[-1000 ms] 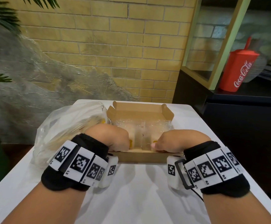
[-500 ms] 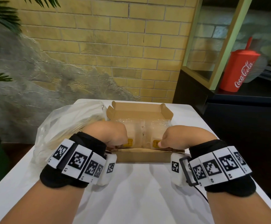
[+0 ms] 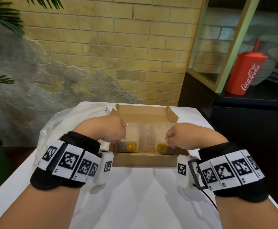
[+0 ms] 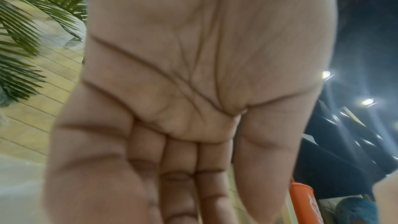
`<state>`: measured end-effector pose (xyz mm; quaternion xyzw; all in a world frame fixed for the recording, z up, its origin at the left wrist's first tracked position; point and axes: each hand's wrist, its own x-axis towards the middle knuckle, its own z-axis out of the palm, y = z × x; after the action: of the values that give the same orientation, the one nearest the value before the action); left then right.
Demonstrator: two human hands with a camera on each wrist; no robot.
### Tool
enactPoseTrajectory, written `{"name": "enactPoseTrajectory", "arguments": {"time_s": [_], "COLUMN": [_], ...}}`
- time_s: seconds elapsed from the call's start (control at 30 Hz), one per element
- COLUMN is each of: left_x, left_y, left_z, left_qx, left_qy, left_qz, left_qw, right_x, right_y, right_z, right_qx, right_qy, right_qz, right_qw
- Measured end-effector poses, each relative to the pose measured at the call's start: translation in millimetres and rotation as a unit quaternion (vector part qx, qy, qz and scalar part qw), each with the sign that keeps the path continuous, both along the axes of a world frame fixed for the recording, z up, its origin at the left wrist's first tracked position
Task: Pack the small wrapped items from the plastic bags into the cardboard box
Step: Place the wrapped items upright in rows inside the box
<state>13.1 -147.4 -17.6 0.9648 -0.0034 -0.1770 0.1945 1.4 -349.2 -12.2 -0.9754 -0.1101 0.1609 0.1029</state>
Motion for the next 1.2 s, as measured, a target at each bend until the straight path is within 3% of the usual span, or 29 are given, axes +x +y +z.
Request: {"name": "enactPoseTrajectory", "arguments": {"time_s": [0.13,0.23,0.3,0.5,0.6,0.8,1.07,1.13,1.2], "left_x": [5.2,7.6,9.5,10.4,16.3,14.0,15.1,15.3,15.0], "left_y": [12.7,29.2,42.3,69.4,79.6,67.7,69.7,73.1,76.2], "left_z": [2.5,9.9,13.4,3.0,-8.7,-7.0,-2.7,-1.4,-1.5], "left_qx": [-0.051,-0.084,-0.054,0.104,0.134,0.152,0.246,0.221,0.139], "left_qy": [-0.034,-0.095,-0.118,-0.022,0.034,0.069,-0.005,-0.037,-0.085], "left_qz": [0.022,0.088,0.125,0.123,0.119,0.116,0.144,0.156,0.185], "left_qw": [0.998,0.988,0.984,0.987,0.983,0.979,0.959,0.962,0.969], "right_x": [-0.7,-2.3,-2.3,-1.3,-2.4,-5.4,-6.1,-6.3,-6.4], "right_y": [-0.8,-0.8,0.8,9.7,13.3,17.6,19.5,19.7,19.6], "right_z": [1.6,5.7,8.0,6.4,4.8,4.2,4.5,4.7,4.7], "right_qx": [0.036,0.077,0.102,0.158,0.164,0.172,0.181,0.182,0.186], "right_qy": [-0.024,-0.065,-0.099,-0.151,-0.156,-0.143,-0.142,-0.143,-0.146], "right_qz": [0.003,0.008,0.013,0.03,0.041,0.051,0.055,0.054,0.052], "right_qw": [0.999,0.995,0.99,0.975,0.973,0.973,0.972,0.971,0.97]}}
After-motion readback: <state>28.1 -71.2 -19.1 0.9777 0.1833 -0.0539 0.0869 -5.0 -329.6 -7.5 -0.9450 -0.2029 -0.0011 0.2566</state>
